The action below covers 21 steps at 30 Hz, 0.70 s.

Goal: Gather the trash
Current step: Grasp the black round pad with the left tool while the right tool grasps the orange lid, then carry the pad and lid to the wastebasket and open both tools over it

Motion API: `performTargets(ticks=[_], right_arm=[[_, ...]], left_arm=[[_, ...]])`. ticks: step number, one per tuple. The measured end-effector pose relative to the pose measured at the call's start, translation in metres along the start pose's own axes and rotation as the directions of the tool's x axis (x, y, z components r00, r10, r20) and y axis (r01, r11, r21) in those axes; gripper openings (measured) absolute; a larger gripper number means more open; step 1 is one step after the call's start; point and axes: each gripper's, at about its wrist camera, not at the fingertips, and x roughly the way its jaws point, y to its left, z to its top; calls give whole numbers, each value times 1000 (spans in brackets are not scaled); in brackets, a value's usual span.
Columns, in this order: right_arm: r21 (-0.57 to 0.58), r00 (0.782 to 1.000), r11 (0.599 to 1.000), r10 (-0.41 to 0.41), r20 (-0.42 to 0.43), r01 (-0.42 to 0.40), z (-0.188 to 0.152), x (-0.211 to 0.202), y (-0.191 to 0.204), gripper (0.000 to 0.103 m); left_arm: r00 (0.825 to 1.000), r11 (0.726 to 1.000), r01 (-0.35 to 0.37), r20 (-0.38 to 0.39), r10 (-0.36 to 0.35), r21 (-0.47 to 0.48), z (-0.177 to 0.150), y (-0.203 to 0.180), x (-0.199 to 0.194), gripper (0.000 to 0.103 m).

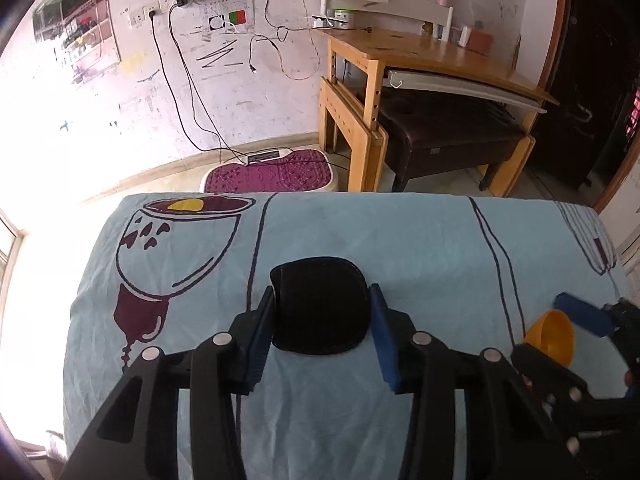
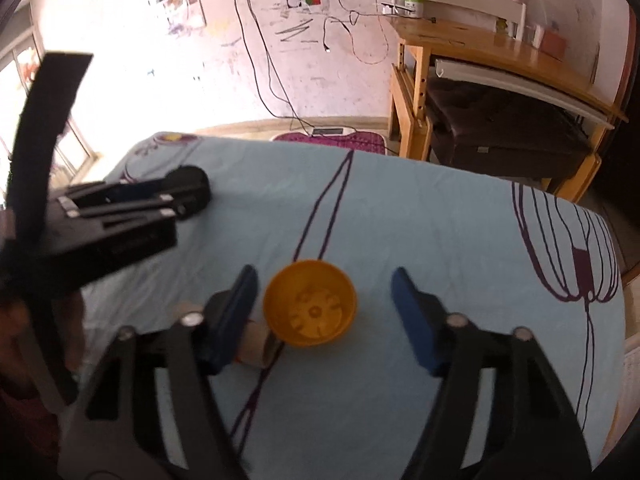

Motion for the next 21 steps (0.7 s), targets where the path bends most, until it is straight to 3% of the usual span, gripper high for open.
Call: performTargets(ticks=[2, 10, 13, 18, 21], right_arm=[[2, 1000, 1000, -7, 10, 7, 0, -1, -4, 40], [86, 997, 996, 23, 79, -30, -1, -11, -28, 40], [110, 994, 993, 22, 108, -33, -1, -16, -35, 40], [169, 978, 985, -8, 207, -28, 1, -36, -48, 40], [211, 954, 977, -56, 294, -7, 1, -57, -56, 40]], left_arm=[[1000, 1000, 21, 0, -21, -15, -1, 4, -1, 40], [999, 999, -30, 36, 31, -18, -9, 7, -6, 39], [998, 999, -18, 60, 20, -32, -8, 10, -12, 39], [982, 998, -14, 186, 24, -59, -8, 14, -41, 39], [955, 998, -39, 291, 50, -45, -10, 7, -65, 39]])
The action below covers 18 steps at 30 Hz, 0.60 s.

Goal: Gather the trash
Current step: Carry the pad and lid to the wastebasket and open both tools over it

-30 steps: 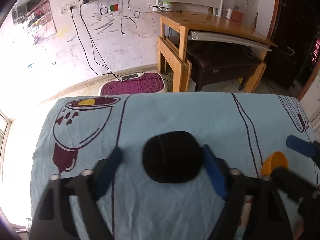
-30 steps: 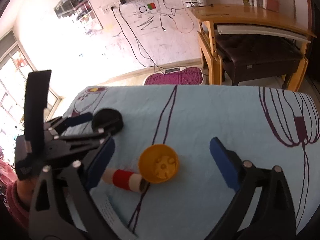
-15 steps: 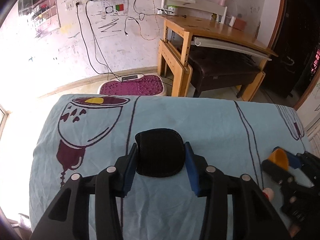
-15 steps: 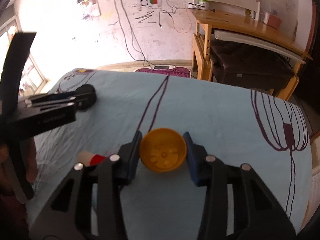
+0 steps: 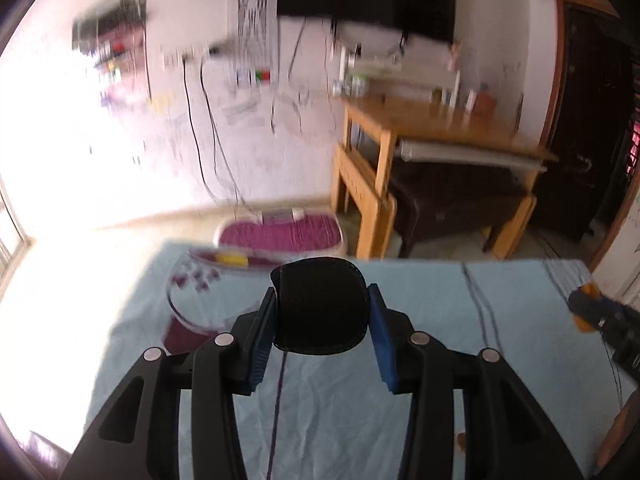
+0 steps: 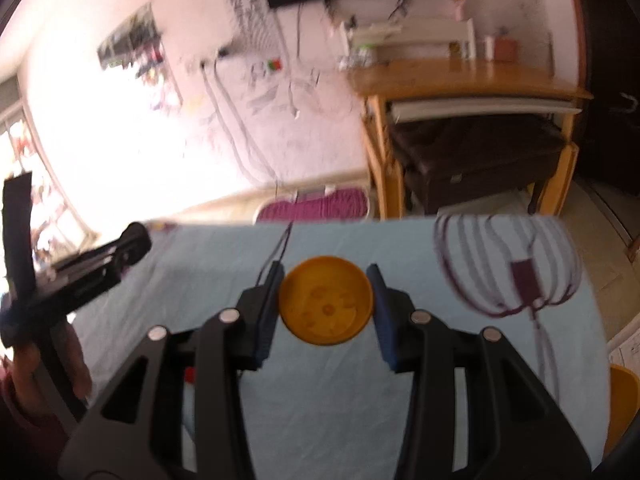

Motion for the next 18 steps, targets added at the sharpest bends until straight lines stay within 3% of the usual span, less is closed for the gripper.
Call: performTargets(ticks=[2, 6, 12, 18], right_arm=[[14, 998, 1000, -11, 59, 10, 4, -14, -4, 40], [52, 988, 999, -16, 157, 8, 7, -41, -18, 40], [145, 974, 989, 1, 225, -35, 0, -82, -66, 40], [210, 946, 977, -106, 305, 42, -16, -143, -126, 40]], left_arm=[[997, 1000, -19, 77, 17, 25, 3, -12, -18, 39], [991, 997, 35, 127, -43, 65, 9, -46, -43, 39], [973, 974, 214, 67, -219, 75, 12, -110, -60, 39], [945, 944, 326, 23, -327, 58, 5, -161, -70, 39]])
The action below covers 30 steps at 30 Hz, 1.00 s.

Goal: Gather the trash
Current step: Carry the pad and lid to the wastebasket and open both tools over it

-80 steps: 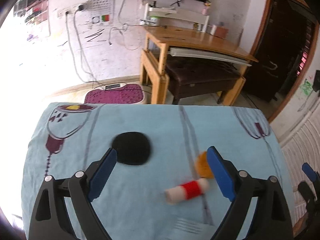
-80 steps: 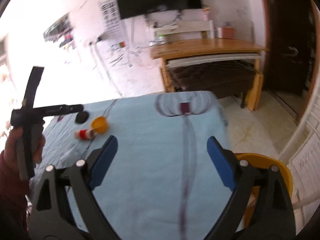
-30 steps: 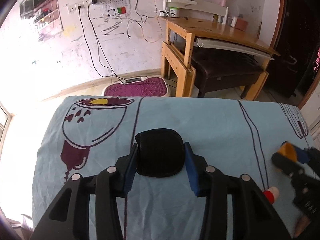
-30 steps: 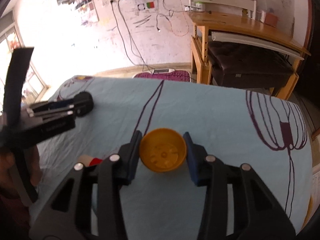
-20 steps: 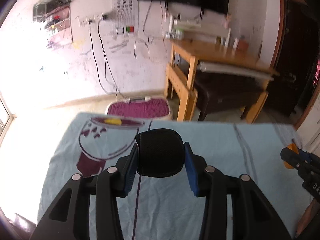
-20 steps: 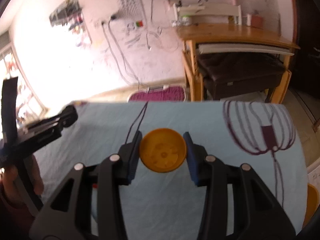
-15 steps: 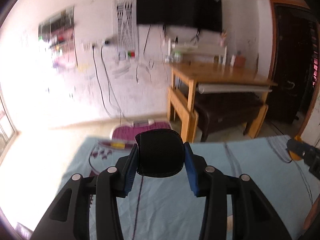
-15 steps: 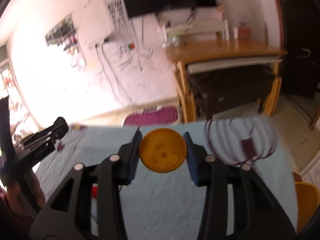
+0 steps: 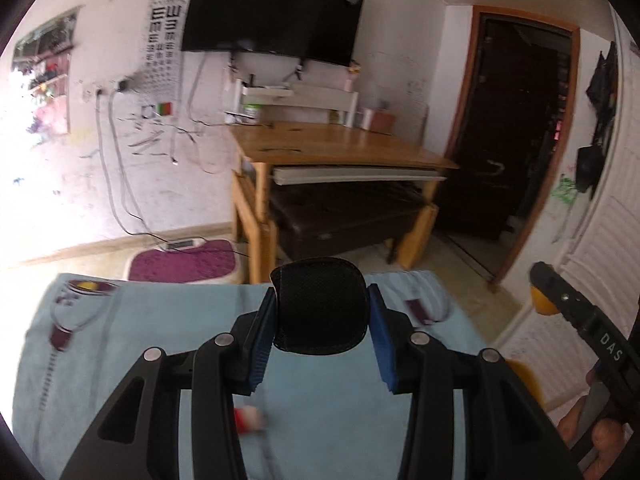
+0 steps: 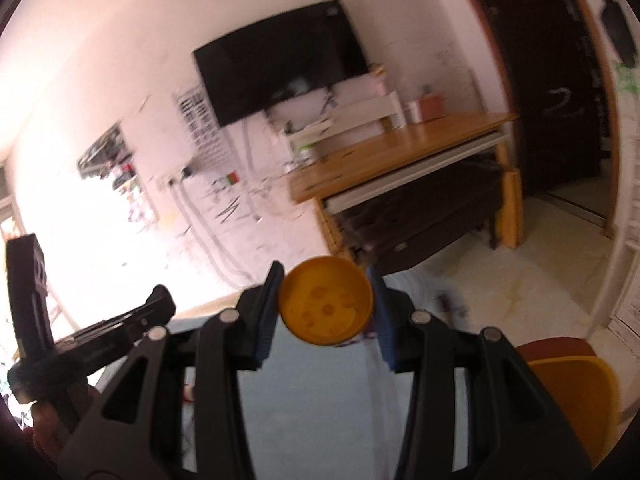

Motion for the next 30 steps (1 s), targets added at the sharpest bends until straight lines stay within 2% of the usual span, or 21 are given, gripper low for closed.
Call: performTargets(ticks=[5, 8, 10, 11, 13, 18, 20, 26, 29, 30], right_arm=[[17, 993, 993, -114, 32, 113, 6, -29, -54, 40], [68, 987, 985, -162, 13, 161, 10, -32, -89, 40], [57, 969, 967, -249, -8, 249, 7, -31, -108, 40], [60, 965, 963, -260, -21, 261, 4, -30, -112, 40], [107, 966, 960, -252, -64, 258, -1, -26, -134, 40], [99, 947, 946, -297, -126, 309, -8, -13, -150, 43], [82, 935, 936, -330, -129, 342, -10, -12, -152, 63], [140, 934, 925, -339, -111, 352, -11, -19, -167, 65], [200, 936, 915, -343, -77, 351, -7, -32, -179, 65], [222, 937, 911, -343, -65, 348, -7, -37, -184, 65]], left_arm=[[996, 997, 67, -53, -66, 26, -9, -46, 12, 39], [993, 995, 92, -83, -88, 43, -11, -71, 21, 40], [986, 991, 121, -118, -114, 53, -12, -90, 29, 39], [983, 989, 131, -134, -121, 63, -14, -101, 32, 40], [977, 985, 150, -168, -134, 88, -19, -122, 38, 40], [964, 975, 178, -221, -146, 131, -34, -157, 54, 39], [958, 972, 188, -245, -150, 138, -41, -168, 59, 39], [945, 966, 196, -295, -141, 167, -56, -190, 72, 39], [931, 961, 221, -331, -156, 169, -60, -197, 78, 39], [920, 956, 245, -349, -176, 164, -62, -202, 80, 40]])
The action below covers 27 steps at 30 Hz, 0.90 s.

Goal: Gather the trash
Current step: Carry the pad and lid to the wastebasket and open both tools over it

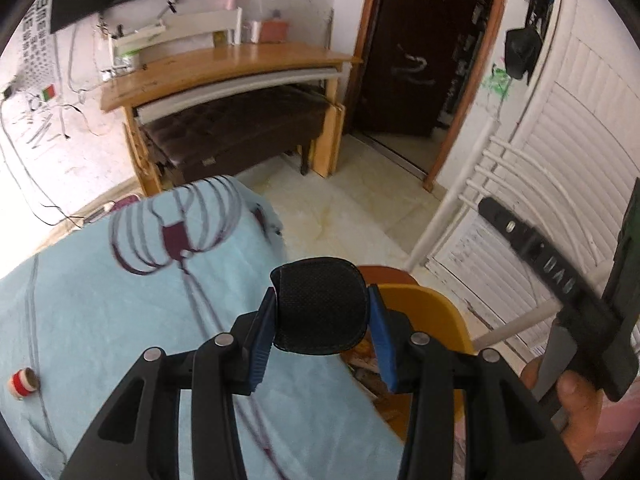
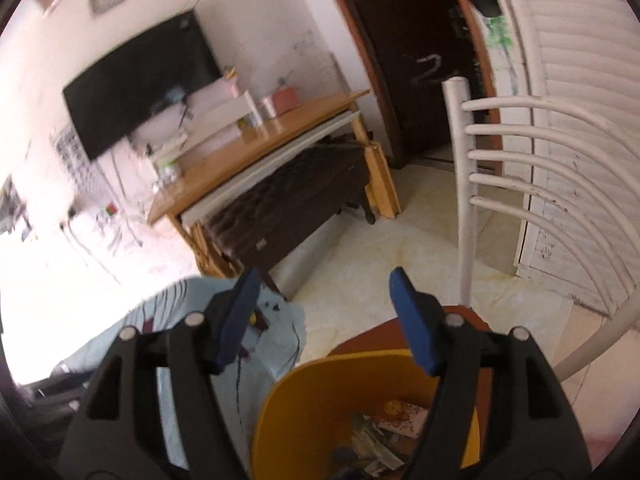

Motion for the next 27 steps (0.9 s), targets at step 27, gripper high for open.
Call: performTargets(ticks=[27], right_arm=[[58, 998, 997, 49, 50, -51, 5, -13, -4, 69]], left_arm=[[998, 999, 52, -24, -52, -6, -26, -4, -16, 77]])
